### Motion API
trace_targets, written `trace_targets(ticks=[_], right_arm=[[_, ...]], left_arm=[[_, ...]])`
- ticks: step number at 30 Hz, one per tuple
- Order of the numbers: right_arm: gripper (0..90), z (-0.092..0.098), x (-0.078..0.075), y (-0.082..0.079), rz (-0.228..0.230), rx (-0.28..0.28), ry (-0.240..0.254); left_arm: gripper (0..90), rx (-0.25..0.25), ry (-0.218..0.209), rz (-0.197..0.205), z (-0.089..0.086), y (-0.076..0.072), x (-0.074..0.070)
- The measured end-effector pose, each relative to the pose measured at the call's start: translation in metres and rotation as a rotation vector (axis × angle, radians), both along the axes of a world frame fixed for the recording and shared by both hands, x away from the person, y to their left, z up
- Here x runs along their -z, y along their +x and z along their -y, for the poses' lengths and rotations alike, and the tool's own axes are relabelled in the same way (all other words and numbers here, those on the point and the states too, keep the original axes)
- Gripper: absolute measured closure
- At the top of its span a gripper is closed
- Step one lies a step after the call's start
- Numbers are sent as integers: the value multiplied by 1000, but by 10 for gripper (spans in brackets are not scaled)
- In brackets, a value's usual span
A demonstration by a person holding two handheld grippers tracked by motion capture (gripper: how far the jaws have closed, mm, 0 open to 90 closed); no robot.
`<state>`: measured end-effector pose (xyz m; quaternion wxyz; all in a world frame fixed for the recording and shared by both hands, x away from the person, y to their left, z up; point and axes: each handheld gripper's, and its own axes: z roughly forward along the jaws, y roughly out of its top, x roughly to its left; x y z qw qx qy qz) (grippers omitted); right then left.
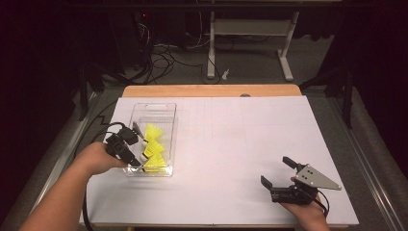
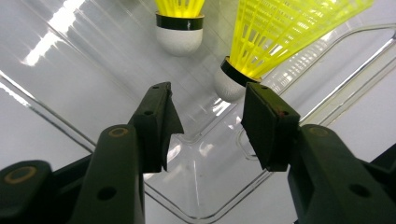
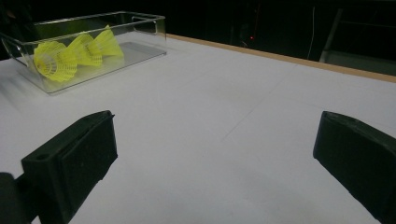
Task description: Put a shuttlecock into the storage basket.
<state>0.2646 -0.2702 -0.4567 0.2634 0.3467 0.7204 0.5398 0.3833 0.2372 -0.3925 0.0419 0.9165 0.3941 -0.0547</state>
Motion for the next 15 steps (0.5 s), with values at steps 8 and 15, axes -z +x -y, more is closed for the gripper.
trace_targets(ticks=[8,15], right_arm=[[4,0,-1,0,1,1,2],[4,0,-1,0,1,1,3]], left_arm=[[506,-30,-4,-11,0,2,-4],[496,-27,-7,0,4,2,-9]])
